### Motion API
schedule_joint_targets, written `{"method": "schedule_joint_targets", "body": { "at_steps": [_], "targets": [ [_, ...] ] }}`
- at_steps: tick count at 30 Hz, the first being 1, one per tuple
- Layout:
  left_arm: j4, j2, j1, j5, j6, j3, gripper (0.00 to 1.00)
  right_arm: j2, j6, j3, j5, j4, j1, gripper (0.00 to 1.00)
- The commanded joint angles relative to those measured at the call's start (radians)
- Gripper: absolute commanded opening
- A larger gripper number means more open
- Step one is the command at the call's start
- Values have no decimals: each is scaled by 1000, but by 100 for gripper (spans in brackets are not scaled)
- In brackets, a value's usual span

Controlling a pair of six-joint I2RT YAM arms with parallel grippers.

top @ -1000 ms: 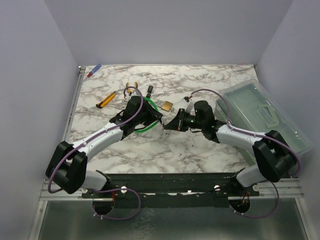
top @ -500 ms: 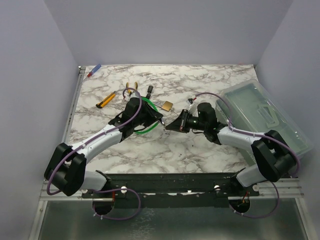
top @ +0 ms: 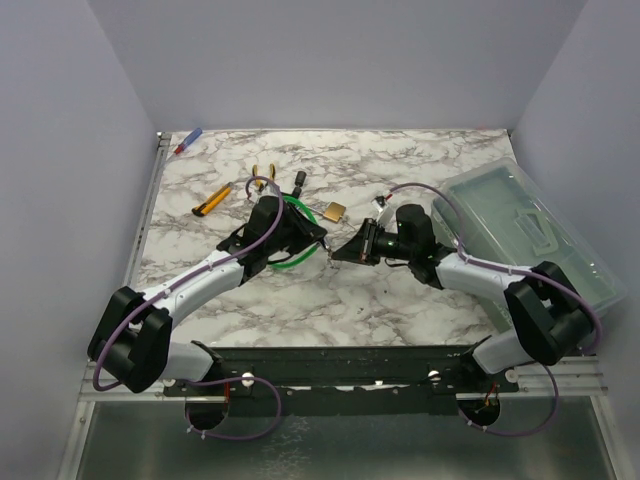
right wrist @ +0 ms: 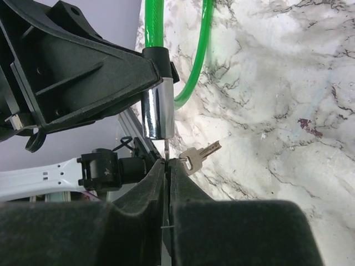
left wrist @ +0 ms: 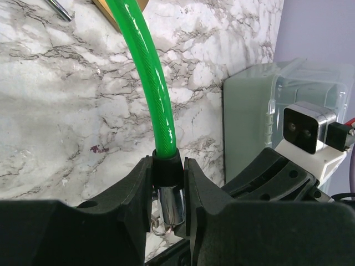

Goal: Unlock with the key

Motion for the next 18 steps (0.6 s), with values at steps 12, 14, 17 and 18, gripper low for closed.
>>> {"method": "schedule_joint_targets", "body": {
  "at_steps": [12, 14, 17, 18],
  "targets": [
    [9, 1, -25, 88, -23, 0, 0, -118, -283, 121, 42, -262, -11, 46],
    [9, 4, -25, 91, -23, 2, 0, -117, -291, 119, 42, -274, -12, 48],
    [9, 4, -26, 89, -23, 3, 0, -108, -298, 122, 51, -300, -11, 50],
    [9, 4, -26, 87, -25, 3, 0, -107, -302, 122, 53, -305, -10, 50]
  ]
}}
